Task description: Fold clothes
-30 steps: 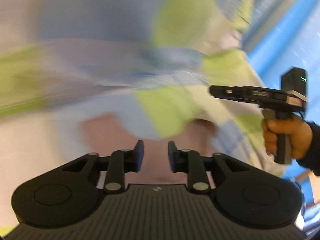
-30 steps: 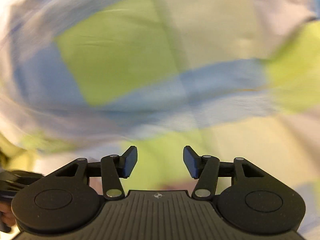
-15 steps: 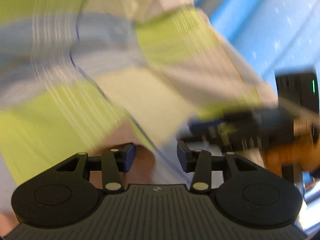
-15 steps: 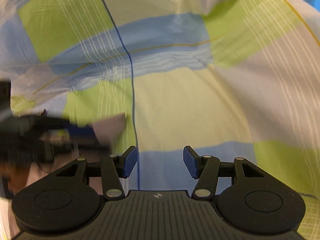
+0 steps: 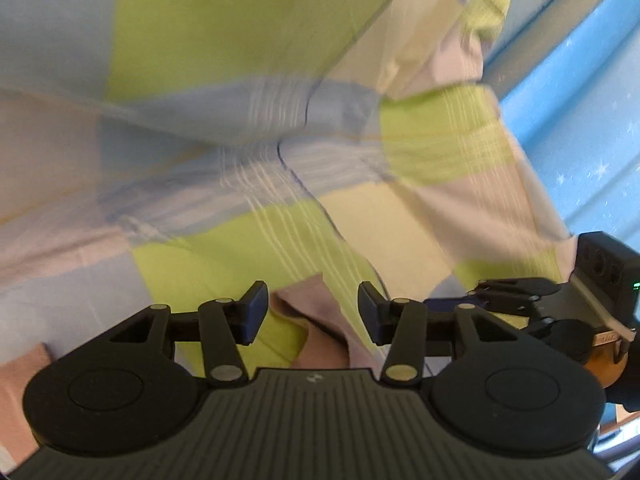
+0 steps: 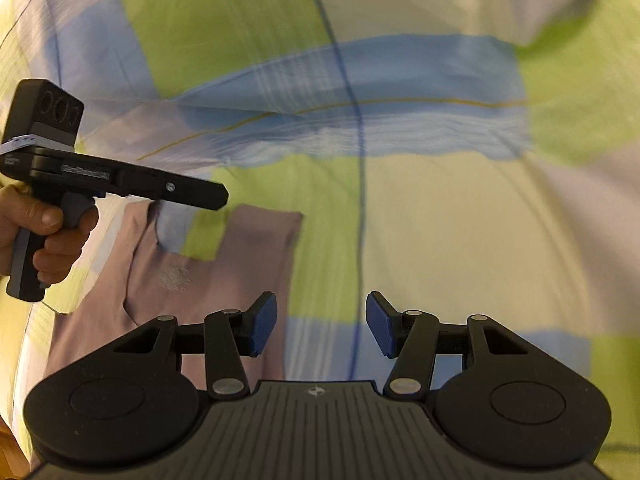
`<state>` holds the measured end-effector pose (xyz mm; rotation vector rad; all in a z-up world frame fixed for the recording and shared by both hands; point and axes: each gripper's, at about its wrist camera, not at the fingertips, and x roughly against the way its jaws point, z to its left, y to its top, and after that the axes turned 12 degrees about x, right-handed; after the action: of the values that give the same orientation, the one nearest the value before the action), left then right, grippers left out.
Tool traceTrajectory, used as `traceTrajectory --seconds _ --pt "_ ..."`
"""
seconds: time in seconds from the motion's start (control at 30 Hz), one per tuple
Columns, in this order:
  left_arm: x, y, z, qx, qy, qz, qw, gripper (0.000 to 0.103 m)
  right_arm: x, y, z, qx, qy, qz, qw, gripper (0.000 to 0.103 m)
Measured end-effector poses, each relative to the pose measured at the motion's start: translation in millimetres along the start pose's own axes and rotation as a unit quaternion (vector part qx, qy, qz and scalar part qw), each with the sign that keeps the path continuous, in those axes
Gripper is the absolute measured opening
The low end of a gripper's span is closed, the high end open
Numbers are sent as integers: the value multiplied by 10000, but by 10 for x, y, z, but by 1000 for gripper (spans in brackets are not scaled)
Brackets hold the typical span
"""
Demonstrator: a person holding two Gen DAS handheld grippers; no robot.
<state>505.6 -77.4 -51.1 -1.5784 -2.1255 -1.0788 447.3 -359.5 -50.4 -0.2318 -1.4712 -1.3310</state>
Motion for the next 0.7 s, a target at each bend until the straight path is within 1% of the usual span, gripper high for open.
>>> traceTrajectory --seconds 0.03,0.1,0.13,0.23,0.27,0.33,0.4,0.43,0.5,0.53,0.63,0.67,0.7 --pt "27 -5 -8 -10 -19 -87 10000 44 -41 42 18 74 21 -22 10000 50" --pt "74 -46 -43 -161 200 -169 9995 44 -136 140 66 321 -88 -19 9994 48" --pt "100 -70 -62 -224 289 -199 9991 44 -185 193 66 339 -52 -18 9994 48" --pt "254 -181 -101 -453 582 -367 9966 44 -304 315 84 256 299 -126 9991 48" --pt "320 -231 -112 -585 745 -446 9945 44 -342 361 120 347 329 -138 9988 48" --pt "476 -341 -119 -893 1150 -590 9876 44 -431 442 205 720 258 -110 9970 48" --pt "641 -403 -72 -1077 1481 -723 9804 44 -533 499 254 1110 216 -62 9936 48" --pt "675 -408 -46 -1122 1616 -746 9776 45 -597 523 269 1300 185 -2 9913 45" --pt "797 -415 83 -1095 1894 -797 9725 45 -698 538 257 1497 179 135 9885 43" --pt "857 -412 160 -1041 1986 -809 9712 45 -714 535 247 1523 220 109 9880 43" --pt "976 -391 370 -926 2164 -814 9685 45 -714 520 220 1396 367 84 9895 42" --pt "1003 -383 436 -897 2207 -812 9678 45 -726 520 204 1303 428 100 9905 37" --pt "1011 -375 506 -851 2178 -801 9690 45 -735 525 179 1176 490 135 9918 32"
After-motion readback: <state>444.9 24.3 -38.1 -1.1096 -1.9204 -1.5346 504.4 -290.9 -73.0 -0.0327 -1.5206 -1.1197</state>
